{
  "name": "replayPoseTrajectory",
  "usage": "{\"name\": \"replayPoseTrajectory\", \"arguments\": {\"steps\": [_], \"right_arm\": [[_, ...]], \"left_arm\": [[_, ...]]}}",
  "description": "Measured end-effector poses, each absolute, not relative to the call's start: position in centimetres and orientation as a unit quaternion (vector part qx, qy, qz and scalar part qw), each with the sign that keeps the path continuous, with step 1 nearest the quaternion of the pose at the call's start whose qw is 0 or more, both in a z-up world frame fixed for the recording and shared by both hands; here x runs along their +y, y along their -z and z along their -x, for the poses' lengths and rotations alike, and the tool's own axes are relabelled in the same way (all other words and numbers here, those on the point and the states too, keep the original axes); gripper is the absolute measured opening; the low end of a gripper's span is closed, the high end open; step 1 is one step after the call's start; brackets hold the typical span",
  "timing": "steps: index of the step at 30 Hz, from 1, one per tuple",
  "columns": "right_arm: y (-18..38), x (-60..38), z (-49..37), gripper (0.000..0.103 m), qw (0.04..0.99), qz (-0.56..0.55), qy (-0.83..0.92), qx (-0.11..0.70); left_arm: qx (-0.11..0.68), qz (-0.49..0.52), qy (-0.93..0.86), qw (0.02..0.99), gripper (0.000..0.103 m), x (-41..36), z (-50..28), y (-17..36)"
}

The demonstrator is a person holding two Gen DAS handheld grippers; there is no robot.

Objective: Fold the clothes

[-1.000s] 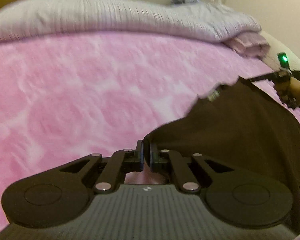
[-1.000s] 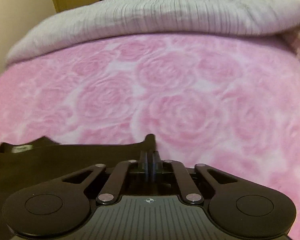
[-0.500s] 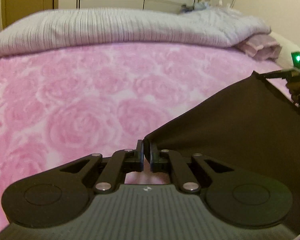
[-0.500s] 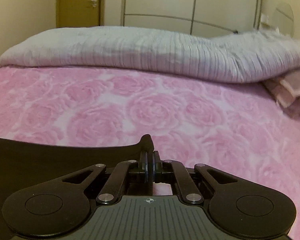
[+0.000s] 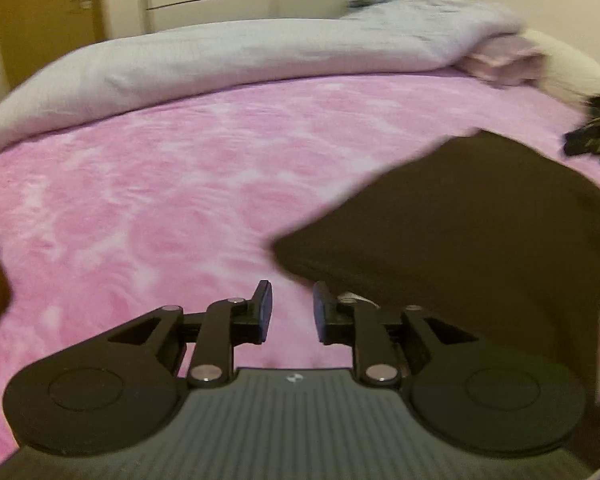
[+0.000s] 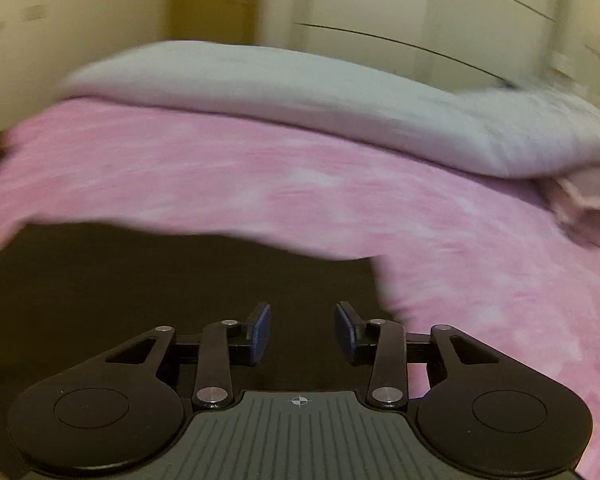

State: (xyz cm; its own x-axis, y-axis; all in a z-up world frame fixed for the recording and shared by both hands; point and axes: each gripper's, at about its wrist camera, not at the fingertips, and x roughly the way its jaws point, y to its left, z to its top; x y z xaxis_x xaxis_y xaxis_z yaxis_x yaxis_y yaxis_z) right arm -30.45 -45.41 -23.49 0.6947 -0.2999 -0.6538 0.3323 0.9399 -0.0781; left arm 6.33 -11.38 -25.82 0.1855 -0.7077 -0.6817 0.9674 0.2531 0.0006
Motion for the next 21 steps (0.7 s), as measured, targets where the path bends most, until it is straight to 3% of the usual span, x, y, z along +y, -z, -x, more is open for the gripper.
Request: {"name": "replayPoseTrajectory", "arguments": {"steps": [5,9,12,19,21], "right_arm": [[25.7,-34.1,33.3,0.042,0.935,-0.017,0.050,0.352],[28.2,-29.9,32.4,0.042,0.933,-0.045,0.017,0.356],[30.2,-28.6,31.5,0.042,0.914,-0.056,0.015,0.402],[28.2,-23.8,32.8,0.043,0.916,0.075,-0.004,0.394],[28.4,-20.8,32.9,0.050,0.912,0.151,-0.029,0.380]], "left_arm": [[0.270,-0.227,0.656,0.667,0.028,-10.1,-0.2,25.6],[0.297,-0.274,0.687,0.604,0.027,-10.9,2.9,28.6],[0.283,-0.310,0.685,0.595,0.027,-10.3,3.9,29.6],[0.258,-0.304,0.646,0.651,0.029,-6.9,1.7,27.2],[0.261,-0.300,0.633,0.664,0.029,-6.2,0.9,27.3]]}}
